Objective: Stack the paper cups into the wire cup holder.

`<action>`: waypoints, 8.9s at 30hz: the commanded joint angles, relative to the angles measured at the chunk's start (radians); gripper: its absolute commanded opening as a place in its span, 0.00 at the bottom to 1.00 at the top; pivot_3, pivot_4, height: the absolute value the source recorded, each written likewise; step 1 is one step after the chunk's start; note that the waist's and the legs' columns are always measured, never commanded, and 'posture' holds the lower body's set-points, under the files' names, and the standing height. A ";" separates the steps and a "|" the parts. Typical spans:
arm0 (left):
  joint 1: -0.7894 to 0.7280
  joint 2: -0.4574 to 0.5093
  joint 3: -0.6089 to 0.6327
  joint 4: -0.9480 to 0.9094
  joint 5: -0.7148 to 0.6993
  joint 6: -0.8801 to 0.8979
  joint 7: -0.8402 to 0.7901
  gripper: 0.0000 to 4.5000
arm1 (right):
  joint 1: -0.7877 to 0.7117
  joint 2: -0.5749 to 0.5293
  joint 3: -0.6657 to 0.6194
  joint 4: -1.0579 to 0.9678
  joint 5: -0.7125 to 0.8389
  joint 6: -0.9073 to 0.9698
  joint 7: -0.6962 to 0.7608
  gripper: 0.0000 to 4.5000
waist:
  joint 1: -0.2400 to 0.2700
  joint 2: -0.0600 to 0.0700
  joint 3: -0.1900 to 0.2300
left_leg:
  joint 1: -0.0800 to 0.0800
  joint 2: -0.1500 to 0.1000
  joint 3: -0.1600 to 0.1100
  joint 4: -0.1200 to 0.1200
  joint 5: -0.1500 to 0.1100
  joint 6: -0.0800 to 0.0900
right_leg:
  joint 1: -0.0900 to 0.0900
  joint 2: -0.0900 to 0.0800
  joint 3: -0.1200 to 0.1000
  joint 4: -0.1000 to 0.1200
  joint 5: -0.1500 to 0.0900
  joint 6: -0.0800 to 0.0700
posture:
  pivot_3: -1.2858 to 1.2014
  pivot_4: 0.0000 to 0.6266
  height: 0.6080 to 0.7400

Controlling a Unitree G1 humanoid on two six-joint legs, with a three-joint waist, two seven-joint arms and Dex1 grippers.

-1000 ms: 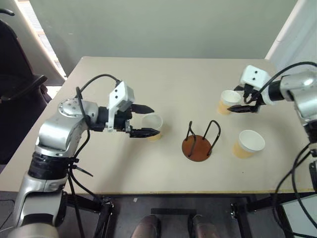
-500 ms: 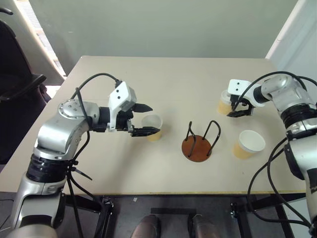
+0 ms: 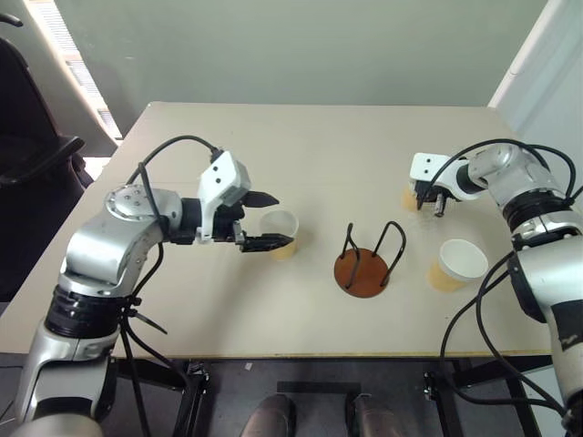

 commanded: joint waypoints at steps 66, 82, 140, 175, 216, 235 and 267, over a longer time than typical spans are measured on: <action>-0.033 0.178 -0.229 -0.150 0.378 -0.215 -0.027 1.00 | 0.242 -0.300 -0.312 -1.539 0.833 0.996 0.331 0.80 | -0.006 0.000 0.001 | 0.003 0.001 -0.001 -0.001 0.006 0.000 | 0.003 0.002 -0.001 0.000 -0.008 -0.017 | 0.52 0.24 1.00; -0.078 0.067 -0.349 0.025 0.616 -0.353 0.002 1.00 | 0.249 -0.313 -0.341 -1.574 0.969 1.075 0.256 0.80 | -0.006 0.000 0.001 | 0.002 0.001 -0.001 -0.001 0.005 0.000 | 0.001 0.002 0.000 0.001 -0.007 -0.017 | 0.52 0.24 1.00; -0.676 -0.221 -0.400 0.461 0.135 -0.528 -0.530 0.01 | 0.761 -0.632 -0.610 -1.624 1.065 0.937 0.288 0.81 | 0.008 0.000 0.001 | -0.007 0.001 0.002 0.005 0.001 0.010 | -0.001 0.000 -0.001 -0.003 0.002 0.001 | 0.52 0.24 1.00; -0.744 -0.541 -0.572 0.929 0.267 -0.879 -0.530 0.31 | 1.028 -0.679 -0.923 -1.838 1.249 1.089 0.098 0.81 | 0.021 0.000 0.000 | -0.010 -0.001 0.006 0.021 -0.005 0.015 | 0.004 -0.001 0.003 -0.002 -0.005 0.018 | 0.52 0.24 1.00; -0.409 -0.145 -0.113 0.439 0.142 -0.407 -0.378 1.00 | 1.052 -0.708 -0.340 -1.617 0.641 0.760 -0.013 0.28 | 0.017 0.001 0.000 | -0.007 -0.001 0.006 0.022 -0.005 0.017 | 0.005 -0.001 0.003 -0.001 -0.004 0.018 | 0.52 0.24 1.00; -0.318 -0.080 -0.121 0.384 0.115 -0.446 -0.475 1.00 | 0.430 -0.634 -0.309 -1.737 0.842 0.887 0.271 0.01 | 0.002 0.001 0.000 | -0.006 0.001 0.004 0.020 -0.005 0.016 | 0.004 0.001 0.002 0.000 -0.006 0.013 | 0.52 0.24 1.00; -0.288 -0.086 -0.111 0.327 0.104 -0.403 -0.448 1.00 | 0.252 -0.385 -0.147 -1.605 0.651 0.847 0.393 0.82 | 0.001 0.001 0.000 | -0.007 0.000 0.003 0.020 -0.004 0.015 | 0.003 0.000 0.001 -0.001 -0.006 0.009 | 0.52 0.24 1.00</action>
